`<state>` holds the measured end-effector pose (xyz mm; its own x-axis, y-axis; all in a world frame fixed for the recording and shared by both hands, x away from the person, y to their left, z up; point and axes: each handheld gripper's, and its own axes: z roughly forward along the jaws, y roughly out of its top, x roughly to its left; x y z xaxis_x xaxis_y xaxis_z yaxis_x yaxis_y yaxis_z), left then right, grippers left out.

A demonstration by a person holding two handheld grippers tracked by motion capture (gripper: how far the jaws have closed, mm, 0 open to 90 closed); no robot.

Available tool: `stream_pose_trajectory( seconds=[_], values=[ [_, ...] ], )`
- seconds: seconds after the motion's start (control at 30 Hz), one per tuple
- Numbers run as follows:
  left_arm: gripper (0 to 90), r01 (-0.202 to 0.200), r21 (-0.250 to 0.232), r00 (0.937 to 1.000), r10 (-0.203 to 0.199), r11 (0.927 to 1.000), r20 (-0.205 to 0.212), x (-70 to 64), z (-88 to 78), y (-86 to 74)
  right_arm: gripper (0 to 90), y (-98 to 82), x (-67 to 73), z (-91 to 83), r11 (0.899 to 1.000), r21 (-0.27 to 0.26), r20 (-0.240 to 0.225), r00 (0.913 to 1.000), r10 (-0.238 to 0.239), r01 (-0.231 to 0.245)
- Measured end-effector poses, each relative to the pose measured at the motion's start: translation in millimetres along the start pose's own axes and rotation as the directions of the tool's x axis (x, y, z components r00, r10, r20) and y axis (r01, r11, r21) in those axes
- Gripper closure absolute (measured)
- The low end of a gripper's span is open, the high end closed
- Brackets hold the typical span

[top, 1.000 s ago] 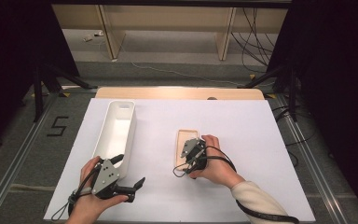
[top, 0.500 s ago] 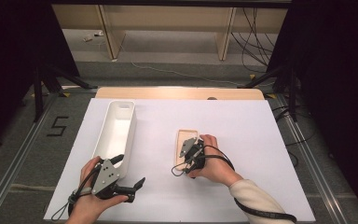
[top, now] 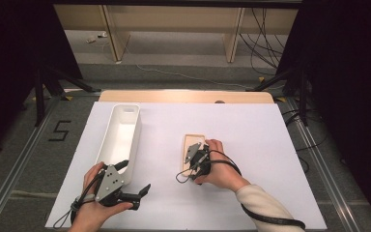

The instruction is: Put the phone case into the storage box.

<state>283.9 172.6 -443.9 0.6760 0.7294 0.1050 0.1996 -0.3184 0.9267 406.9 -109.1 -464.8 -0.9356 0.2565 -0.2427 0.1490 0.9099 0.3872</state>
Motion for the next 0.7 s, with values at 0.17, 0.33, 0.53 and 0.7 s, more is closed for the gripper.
stream_pose_trajectory(
  seconds=[0.17, 0.33, 0.53, 0.7],
  values=[
    [1.0, 0.003, 0.0, 1.0, -0.003, 1.0, 0.002, -0.6, 0.3, 0.0, 24.6, 0.6, -0.9, 1.3, 1.0, 0.008, 0.0, 0.9999, -0.014, 0.014],
    [1.0, 0.007, -0.003, 1.0, -0.007, 1.0, 0.006, -0.6, 0.4, 0.1, 25.7, 1.5, -1.2, 1.6, 1.0, 0.016, -0.009, 0.9998, -0.016, 0.016],
    [1.0, 0.007, -0.002, 0.9999, -0.007, 1.0, 0.009, -1.2, 0.5, 0.1, 26.6, 3.9, -1.9, 2.2, 0.999, 0.034, -0.02, 0.9996, -0.02, 0.021],
    [1.2, 0.005, -0.001, 0.9999, -0.005, 1.0, 0.011, -1.4, 0.7, 0.1, 27.1, 8.2, -2.7, 3.0, 0.997, 0.06, -0.03, 0.998, -0.055, 0.057]
  ],
)
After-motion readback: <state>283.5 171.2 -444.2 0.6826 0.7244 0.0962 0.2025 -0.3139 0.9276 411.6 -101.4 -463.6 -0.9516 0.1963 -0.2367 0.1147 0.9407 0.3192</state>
